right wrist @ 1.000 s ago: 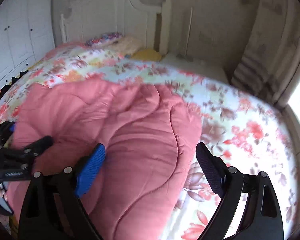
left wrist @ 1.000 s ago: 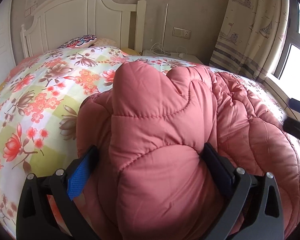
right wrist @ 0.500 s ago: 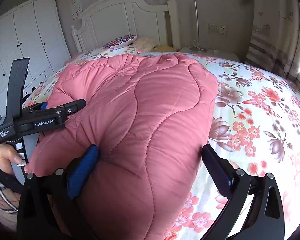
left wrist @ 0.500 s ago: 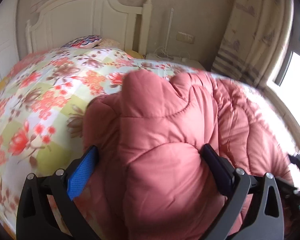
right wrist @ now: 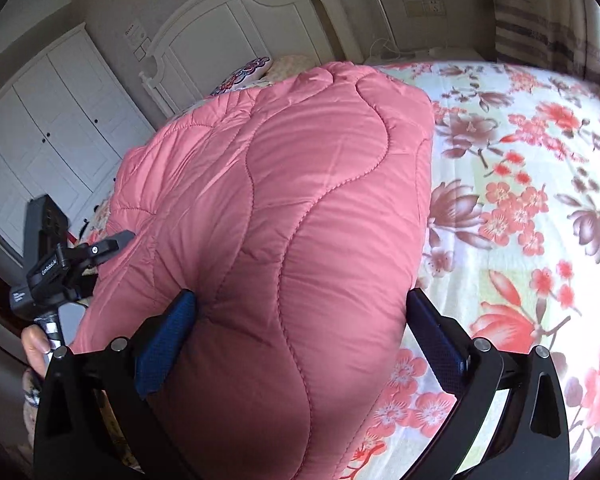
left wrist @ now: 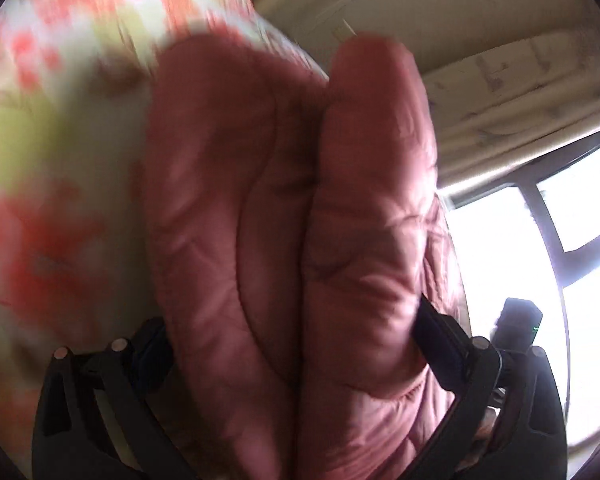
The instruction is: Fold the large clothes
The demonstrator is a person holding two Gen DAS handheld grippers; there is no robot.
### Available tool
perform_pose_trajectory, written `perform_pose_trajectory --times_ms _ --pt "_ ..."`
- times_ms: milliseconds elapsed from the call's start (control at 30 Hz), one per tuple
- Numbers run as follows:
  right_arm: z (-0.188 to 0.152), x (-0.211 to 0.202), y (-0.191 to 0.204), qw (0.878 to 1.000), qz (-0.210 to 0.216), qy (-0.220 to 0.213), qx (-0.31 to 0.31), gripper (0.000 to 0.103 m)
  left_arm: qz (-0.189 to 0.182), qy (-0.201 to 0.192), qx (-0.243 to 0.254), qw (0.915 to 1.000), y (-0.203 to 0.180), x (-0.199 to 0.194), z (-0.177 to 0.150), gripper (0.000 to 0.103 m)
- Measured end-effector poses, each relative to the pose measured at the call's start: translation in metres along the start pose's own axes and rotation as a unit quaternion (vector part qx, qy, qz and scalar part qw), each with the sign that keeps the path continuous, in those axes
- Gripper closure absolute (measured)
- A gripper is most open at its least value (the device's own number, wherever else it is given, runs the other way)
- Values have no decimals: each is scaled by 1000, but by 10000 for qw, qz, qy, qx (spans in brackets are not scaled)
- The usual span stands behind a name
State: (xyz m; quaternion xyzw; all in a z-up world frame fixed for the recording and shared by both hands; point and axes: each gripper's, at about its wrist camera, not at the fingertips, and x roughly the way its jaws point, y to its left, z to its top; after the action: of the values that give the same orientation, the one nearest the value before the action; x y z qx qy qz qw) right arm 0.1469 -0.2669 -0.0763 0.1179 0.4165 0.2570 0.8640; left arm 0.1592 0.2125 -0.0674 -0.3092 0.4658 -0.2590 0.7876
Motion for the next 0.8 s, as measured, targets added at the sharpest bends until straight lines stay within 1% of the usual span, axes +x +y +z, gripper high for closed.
perform_pose_trajectory --times_ms 100,133,233,267,300,333,367,400,433,467,533,600,633,733,800 --pt "-1 2 -12 9991 340 66 228 4 -43 165 205 9996 -5 9 0 2" --pt "-1 4 -16 9986 429 89 296 4 -143 238 237 9993 -7 13 1 2" --pt "-4 6 -25 9966 698 90 428 4 -622 379 379 9966 -12 21 -1 3" --pt "-4 6 -26 9965 721 54 418 4 -763 421 407 9954 -13 24 -3 6" --pt "-5 5 -27 9965 730 9 400 4 -844 414 384 9948 -13 26 -4 13" --pt "-6 3 -28 9966 741 -44 360 5 -918 378 337 9945 -11 28 -5 23" --pt "-5 0 -27 9967 741 -124 305 10 -999 340 284 9940 -10 29 -5 30" --pt "-6 -5 -27 9968 717 -253 243 17 -1144 257 220 9929 -8 31 -6 42" --pt "-7 -9 -25 9969 668 -379 178 19 -1225 172 209 9921 -9 33 -6 48" --pt "-8 -14 -24 9969 596 -506 105 23 -1203 91 251 9924 -13 36 -6 50" --pt "-6 -21 -24 9963 474 -717 4 28 -975 -24 445 9942 -30 45 -4 55" --pt "-4 -31 -25 9949 281 -967 -76 33 -815 -92 690 9942 -54 55 5 56" --pt "-1 -39 -25 9935 155 -1124 -116 34 -780 -110 791 9937 -66 61 11 56" --pt "17 -60 -35 9886 -126 -1501 -82 36 -906 -98 910 9917 -101 85 37 56" --pt "35 -73 -48 9839 -220 -1771 -34 36 -985 -143 1012 9899 -123 104 56 56"
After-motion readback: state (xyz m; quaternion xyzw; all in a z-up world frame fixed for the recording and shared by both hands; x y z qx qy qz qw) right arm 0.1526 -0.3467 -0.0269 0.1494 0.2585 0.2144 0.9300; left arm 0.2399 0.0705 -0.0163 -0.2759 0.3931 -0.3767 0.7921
